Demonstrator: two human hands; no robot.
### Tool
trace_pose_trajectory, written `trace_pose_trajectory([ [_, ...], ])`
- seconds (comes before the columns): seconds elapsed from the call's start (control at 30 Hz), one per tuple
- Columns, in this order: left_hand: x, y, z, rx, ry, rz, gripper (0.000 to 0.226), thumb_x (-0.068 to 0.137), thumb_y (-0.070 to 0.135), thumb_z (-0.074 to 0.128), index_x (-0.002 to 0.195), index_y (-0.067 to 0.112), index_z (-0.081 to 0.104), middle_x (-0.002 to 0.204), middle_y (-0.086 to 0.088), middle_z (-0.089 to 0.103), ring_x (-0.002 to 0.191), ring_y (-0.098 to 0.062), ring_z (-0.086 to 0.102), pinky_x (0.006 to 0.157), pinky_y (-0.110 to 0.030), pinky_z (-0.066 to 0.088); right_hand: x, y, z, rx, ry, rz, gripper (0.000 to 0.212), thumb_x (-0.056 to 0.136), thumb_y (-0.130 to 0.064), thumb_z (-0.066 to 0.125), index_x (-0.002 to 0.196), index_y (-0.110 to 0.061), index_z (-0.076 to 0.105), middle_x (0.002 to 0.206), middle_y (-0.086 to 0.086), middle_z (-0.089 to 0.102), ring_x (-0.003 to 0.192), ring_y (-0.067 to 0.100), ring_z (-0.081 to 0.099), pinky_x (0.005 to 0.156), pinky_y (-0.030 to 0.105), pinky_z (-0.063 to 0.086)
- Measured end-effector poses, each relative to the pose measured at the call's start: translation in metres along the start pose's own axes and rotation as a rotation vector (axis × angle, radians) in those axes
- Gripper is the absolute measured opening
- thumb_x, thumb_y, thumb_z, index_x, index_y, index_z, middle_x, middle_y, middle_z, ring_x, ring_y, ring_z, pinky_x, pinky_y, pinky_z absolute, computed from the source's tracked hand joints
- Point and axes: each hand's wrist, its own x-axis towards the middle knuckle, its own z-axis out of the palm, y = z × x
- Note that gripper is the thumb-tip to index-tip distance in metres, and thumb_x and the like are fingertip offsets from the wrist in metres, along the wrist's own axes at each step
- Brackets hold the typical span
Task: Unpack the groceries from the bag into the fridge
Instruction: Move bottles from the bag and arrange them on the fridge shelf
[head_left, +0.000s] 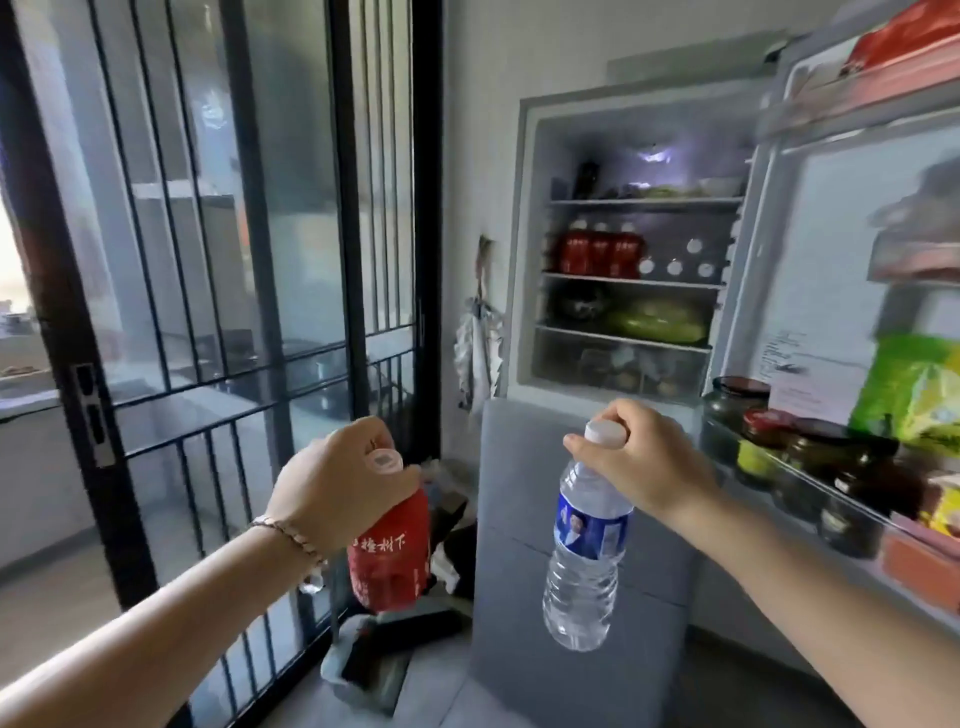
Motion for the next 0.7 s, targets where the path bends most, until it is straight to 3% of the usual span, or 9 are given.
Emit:
trace_pose_trajectory([
  [0.13, 0.118, 0.034, 0.023, -0.110, -0.025, 0.132, 0.017, 0.074, 0.035, 0.069, 0.074, 0.023, 0.056, 0.070, 0.006, 0.063, 0.064, -0.011, 0.061, 0.052, -0.025, 0.051, 0.089, 0.002, -0.016, -0.082, 0.157, 0.053, 0.025, 0.079, -0.045, 0.064, 0.080, -0.023, 0.053, 0.075, -0.010, 0.058, 0.077, 0.018, 0.057, 0.063, 0.028, 0.039],
  [0.27, 0.225, 0.071, 0.053, -0.254, -0.063, 0.225, 0.018, 0.075, 0.034, 0.069, 0.078, 0.021, 0.057, 0.074, 0.000, 0.064, 0.068, -0.018, 0.063, 0.059, -0.033, 0.056, 0.169, 0.015, -0.033, -0.113, 0.285, 0.081, 0.023, 0.081, -0.044, 0.061, 0.082, -0.024, 0.052, 0.077, -0.010, 0.057, 0.074, 0.015, 0.055, 0.058, 0.025, 0.039],
  [0.4, 0.318, 0.109, 0.098, -0.390, -0.034, 0.242, 0.016, 0.074, 0.032, 0.067, 0.072, 0.022, 0.055, 0.074, -0.001, 0.062, 0.069, -0.019, 0.060, 0.058, -0.029, 0.051, 0.240, 0.037, -0.049, -0.194, 0.402, 0.081, 0.025, 0.084, -0.045, 0.058, 0.090, -0.022, 0.052, 0.088, -0.012, 0.057, 0.078, 0.014, 0.053, 0.058, 0.023, 0.033],
  [0.53, 0.395, 0.143, 0.147, -0.478, -0.013, 0.264, 0.013, 0.076, 0.029, 0.063, 0.076, 0.018, 0.057, 0.070, 0.000, 0.061, 0.065, -0.018, 0.059, 0.059, -0.029, 0.049, 0.309, 0.067, -0.065, -0.250, 0.444, 0.060, 0.023, 0.082, -0.045, 0.059, 0.080, -0.024, 0.051, 0.086, -0.007, 0.059, 0.080, 0.019, 0.055, 0.059, 0.025, 0.036],
  [0.7, 0.479, 0.185, 0.206, -0.538, 0.047, 0.231, 0.014, 0.078, 0.023, 0.062, 0.079, 0.009, 0.058, 0.068, -0.002, 0.059, 0.063, -0.019, 0.056, 0.058, -0.026, 0.045, 0.396, 0.108, -0.083, -0.282, 0.459, 0.051, 0.022, 0.078, -0.046, 0.060, 0.085, -0.026, 0.057, 0.091, -0.006, 0.061, 0.082, 0.019, 0.054, 0.068, 0.028, 0.037],
])
